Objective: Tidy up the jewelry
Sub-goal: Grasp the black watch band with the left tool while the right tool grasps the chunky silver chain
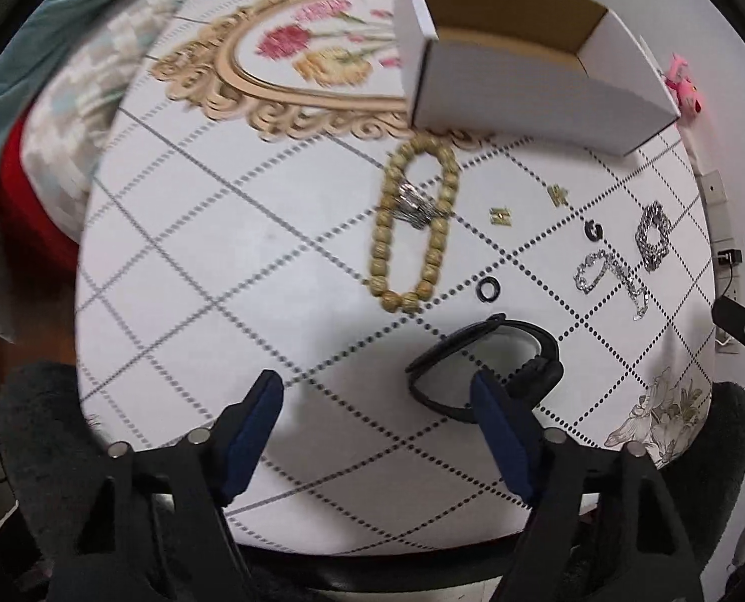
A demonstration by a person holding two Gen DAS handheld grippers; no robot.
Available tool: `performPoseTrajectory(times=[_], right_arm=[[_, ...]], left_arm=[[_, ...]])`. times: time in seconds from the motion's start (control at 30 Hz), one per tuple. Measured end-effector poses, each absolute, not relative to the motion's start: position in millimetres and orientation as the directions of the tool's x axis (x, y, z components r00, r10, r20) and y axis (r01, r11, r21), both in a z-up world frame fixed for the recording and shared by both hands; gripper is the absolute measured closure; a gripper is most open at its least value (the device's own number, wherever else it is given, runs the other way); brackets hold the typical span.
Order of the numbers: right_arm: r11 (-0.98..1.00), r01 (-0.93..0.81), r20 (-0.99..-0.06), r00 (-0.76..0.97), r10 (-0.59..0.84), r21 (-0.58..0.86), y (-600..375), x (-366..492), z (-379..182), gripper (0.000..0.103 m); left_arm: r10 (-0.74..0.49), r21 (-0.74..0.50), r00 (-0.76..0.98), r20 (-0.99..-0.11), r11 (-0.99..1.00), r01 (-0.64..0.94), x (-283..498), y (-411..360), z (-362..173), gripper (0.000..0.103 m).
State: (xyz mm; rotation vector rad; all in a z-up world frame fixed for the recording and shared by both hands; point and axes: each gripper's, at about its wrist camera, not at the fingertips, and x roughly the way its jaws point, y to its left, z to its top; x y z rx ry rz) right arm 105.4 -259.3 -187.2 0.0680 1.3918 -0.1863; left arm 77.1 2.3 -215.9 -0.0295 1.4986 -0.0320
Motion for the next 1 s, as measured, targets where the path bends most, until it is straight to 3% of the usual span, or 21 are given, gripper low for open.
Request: performPoseTrajectory(times=[0.1,0.17,0.27,0.5,0.6,0.7,0.8,0.83,1.0], right_arm=[[0.985,0.168,-0.984,0.16,-0.074,-0.047,-259.4,113.4,-197.9,0.023],[0.985,0.166,-0.985,0.162,-0.065,-0.038,-260.2,119.0,-202.9,0.028],[0.987,0.16,-0.985,0.165,-0.045,-0.019,-259.9,130.2,-210.7,0.033],[0.985,0.172,-0.98,0.2,-0.008,0.027,-262.3,153.0,-230.0,0.035],[0.984,0.173,-0.976,0.218,0.003,0.042,-260.2,161.6,-241.6,0.042],[0.989,0.15,-0.968,0.249,-0.031,0.006,-249.1,164.1,-247.8,0.058],[0.994,0.107,-0.956,0.285,-0.066,-0.036,-235.6,161.4,-247.2,0.091],[0.994,0.104,-0.955,0.29,-0.063,-0.034,-233.6,159.6,-247.3,0.095],[0.991,0.122,-0.954,0.298,0.021,0.06,-231.4,141.3,-242.5,0.096]], left_arm=[[-0.06,-0.059,0.052,-0.997,0.998,0.013,79.3,-4.3,-226.0,0.044],[-0.068,-0.067,0.045,-0.997,0.998,0.017,80.4,-7.0,-229.5,0.069],[-0.064,-0.063,0.058,-0.996,0.998,0.028,81.1,-10.6,-232.3,0.089],[-0.025,-0.02,0.108,-0.994,0.999,0.043,95.8,-6.6,-226.4,0.094],[-0.008,-0.002,0.129,-0.992,0.999,0.043,101.1,-0.1,-220.8,0.095],[-0.004,0.002,0.138,-0.99,0.999,0.038,105.3,5.6,-216.0,0.095],[-0.004,0.001,0.144,-0.99,1.0,0.03,105.5,10.1,-212.6,0.095],[-0.005,-0.001,0.145,-0.989,1.0,0.028,105.7,11.7,-211.8,0.095],[-0.014,-0.011,0.161,-0.987,1.0,0.025,95.4,15.8,-206.4,0.095]])
